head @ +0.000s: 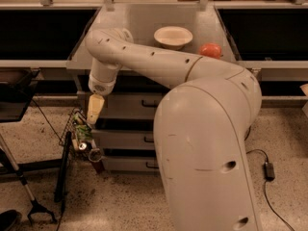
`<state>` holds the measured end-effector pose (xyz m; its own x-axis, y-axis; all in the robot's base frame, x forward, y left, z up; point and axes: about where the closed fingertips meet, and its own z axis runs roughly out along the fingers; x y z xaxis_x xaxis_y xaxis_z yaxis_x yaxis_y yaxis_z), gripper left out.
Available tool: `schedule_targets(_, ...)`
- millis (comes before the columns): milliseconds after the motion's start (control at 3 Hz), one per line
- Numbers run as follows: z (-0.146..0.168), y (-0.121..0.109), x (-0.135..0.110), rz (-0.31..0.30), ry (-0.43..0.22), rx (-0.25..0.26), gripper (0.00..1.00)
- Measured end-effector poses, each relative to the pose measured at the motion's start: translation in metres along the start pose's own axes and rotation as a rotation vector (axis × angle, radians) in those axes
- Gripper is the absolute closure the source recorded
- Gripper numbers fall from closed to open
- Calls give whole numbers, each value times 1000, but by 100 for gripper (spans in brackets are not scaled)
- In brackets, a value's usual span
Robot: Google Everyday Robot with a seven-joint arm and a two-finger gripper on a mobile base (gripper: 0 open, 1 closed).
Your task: Open top drawer
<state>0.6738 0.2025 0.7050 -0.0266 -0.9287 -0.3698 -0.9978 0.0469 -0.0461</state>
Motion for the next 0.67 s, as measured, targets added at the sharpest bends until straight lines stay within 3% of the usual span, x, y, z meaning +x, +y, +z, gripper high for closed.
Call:
schedule_targets(333, 1, 1, -2, -9, -1, 0, 0)
schedule_targets(667, 18, 7, -11, -66, 24, -60, 0)
